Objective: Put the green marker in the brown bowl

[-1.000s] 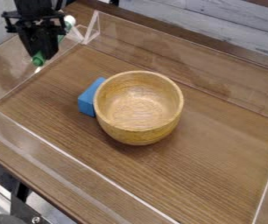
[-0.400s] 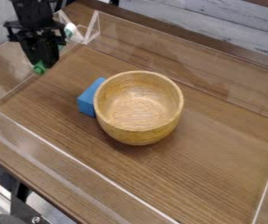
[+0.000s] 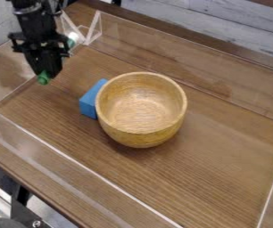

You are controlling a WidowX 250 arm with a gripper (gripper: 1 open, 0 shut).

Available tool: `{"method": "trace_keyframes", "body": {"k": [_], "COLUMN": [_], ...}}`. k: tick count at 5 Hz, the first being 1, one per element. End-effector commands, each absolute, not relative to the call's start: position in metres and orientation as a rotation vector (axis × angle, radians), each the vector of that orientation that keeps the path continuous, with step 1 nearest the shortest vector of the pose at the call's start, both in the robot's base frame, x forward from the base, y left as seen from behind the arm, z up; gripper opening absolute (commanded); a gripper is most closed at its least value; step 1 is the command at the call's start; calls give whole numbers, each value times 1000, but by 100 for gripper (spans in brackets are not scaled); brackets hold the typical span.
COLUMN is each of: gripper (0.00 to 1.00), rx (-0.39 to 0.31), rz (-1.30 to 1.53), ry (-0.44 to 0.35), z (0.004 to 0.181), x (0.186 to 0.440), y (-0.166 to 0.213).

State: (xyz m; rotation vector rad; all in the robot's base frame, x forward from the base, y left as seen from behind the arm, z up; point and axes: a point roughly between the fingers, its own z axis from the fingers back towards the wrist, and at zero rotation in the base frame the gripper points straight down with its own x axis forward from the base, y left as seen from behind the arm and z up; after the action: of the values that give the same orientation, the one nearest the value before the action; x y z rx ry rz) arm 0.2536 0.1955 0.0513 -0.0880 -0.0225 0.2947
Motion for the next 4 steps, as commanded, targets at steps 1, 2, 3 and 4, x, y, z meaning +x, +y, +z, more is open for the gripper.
{"method": "trace_keyframes", "body": {"k": [1, 2, 3, 4], "gripper": [0, 0, 0, 0], "rx": [-54, -60, -67, -76], "rz": [298, 291, 284, 274], "ry": [-67, -71, -76, -85], "z": [59, 68, 77, 88], "x": [258, 259, 259, 259], "y": [204, 199, 193, 186]}}
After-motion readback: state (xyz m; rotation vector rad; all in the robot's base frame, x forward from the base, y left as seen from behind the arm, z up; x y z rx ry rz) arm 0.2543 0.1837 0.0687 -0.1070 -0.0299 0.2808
